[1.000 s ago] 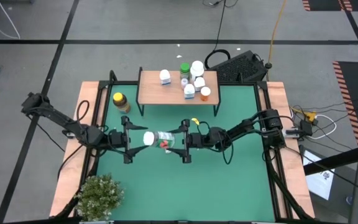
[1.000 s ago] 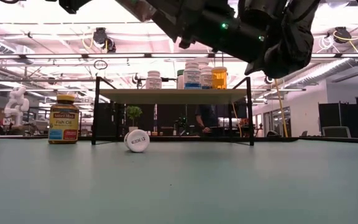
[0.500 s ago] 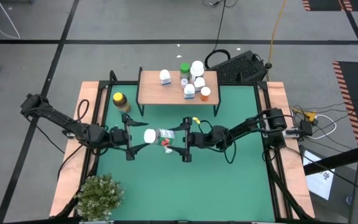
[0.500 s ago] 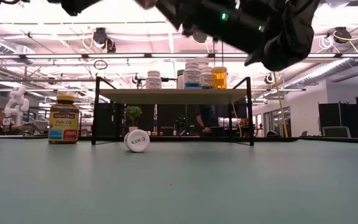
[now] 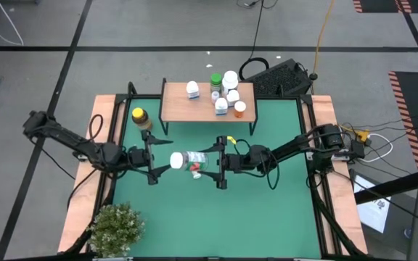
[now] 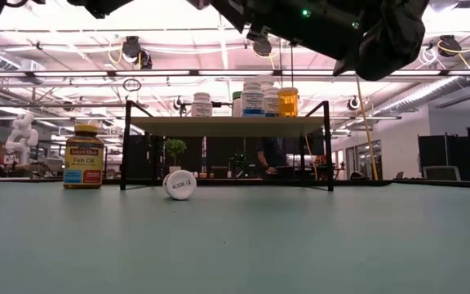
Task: Pick and place medicine bottles onto shelf by color
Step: Put the white green medicine bottle on the shelf
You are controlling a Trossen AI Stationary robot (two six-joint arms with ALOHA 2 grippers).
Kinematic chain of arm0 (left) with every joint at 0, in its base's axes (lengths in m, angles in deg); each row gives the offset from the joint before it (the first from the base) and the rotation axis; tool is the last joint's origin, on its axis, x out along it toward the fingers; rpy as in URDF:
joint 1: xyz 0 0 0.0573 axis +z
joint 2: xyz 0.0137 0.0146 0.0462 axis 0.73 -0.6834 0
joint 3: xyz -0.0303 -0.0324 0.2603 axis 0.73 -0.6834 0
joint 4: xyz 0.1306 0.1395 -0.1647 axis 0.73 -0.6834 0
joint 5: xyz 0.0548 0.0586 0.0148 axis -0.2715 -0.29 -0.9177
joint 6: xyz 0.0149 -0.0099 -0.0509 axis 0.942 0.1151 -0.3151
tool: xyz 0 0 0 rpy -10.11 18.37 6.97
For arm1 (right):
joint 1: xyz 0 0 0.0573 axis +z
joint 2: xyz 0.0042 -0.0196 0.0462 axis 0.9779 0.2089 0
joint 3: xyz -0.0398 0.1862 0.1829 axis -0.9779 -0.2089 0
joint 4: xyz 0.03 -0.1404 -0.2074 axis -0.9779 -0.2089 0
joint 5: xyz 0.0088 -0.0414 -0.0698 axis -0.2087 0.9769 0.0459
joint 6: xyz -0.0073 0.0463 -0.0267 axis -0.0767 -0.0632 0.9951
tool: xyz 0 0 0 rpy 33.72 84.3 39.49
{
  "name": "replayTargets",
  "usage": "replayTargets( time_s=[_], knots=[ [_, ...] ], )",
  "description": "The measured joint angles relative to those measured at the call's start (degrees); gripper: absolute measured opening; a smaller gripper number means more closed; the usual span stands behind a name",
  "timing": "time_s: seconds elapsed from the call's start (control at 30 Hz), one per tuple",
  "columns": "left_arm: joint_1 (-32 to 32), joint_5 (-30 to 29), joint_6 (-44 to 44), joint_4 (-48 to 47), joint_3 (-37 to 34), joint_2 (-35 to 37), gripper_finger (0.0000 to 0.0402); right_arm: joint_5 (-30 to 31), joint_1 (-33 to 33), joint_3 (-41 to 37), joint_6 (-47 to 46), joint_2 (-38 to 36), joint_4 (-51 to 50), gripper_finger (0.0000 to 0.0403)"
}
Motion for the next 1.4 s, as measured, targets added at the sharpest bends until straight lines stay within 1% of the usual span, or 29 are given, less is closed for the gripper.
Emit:
replayTargets(
  time_s=[0.13,0.2,0.27,0.33,0.4,0.5,0.6,0.7,0.83,1.03,1.17,1.23,1.4],
  knots=[
    [2.21,3.41,0.79,-0.01,0.00,0.00,0.0351,-0.20,0.00,0.00,-0.06,0.04,-0.18,0.0291],
    [3.09,6.01,0.75,0.00,0.00,0.00,0.0350,-0.64,0.00,0.00,-0.14,0.04,-0.18,0.0291],
    [3.64,9.89,0.83,-0.12,0.00,0.00,0.0351,-1.29,0.00,0.02,-0.26,0.04,-0.73,0.0291],
    [3.85,14.41,1.72,0.12,0.00,-0.02,0.0351,-0.20,0.08,0.02,-0.76,0.04,-1.51,0.0291],
    [3.85,17.44,2.67,0.96,0.00,0.01,0.0350,0.79,-0.14,0.00,-1.17,0.14,-2.38,0.0291],
    [4.00,17.50,2.69,1.06,0.00,0.02,0.0350,2.03,-0.16,-0.02,-1.17,0.15,-2.58,0.0291],
    [3.86,17.84,2.68,1.20,0.00,0.00,0.0349,1.71,-0.13,-0.02,-1.11,0.15,-2.62,0.0291],
    [4.01,16.81,2.24,2.08,0.00,0.00,0.0349,1.77,-0.13,-0.02,-0.81,0.15,-2.61,0.0291],
    [4.67,16.49,0.20,3.85,0.02,0.00,0.0349,1.79,-0.15,-0.02,0.01,0.15,-3.19,0.0291],
    [6.87,16.46,-3.34,4.10,0.02,-0.88,0.0349,2.02,-0.18,0.80,-0.36,0.15,-2.98,0.0291],
    [7.85,18.75,-5.08,6.48,0.09,-2.70,0.0349,1.99,-0.15,1.11,-0.36,0.13,-3.30,0.0291],
    [8.08,19.55,-5.52,7.73,0.09,-3.60,0.0349,2.03,-0.15,1.11,-2.18,0.13,-3.47,0.0291],
    [8.07,19.68,-5.52,8.84,0.09,-4.59,0.0346,2.03,-0.22,1.11,-2.83,0.13,-3.52,0.0291]
  ],
)
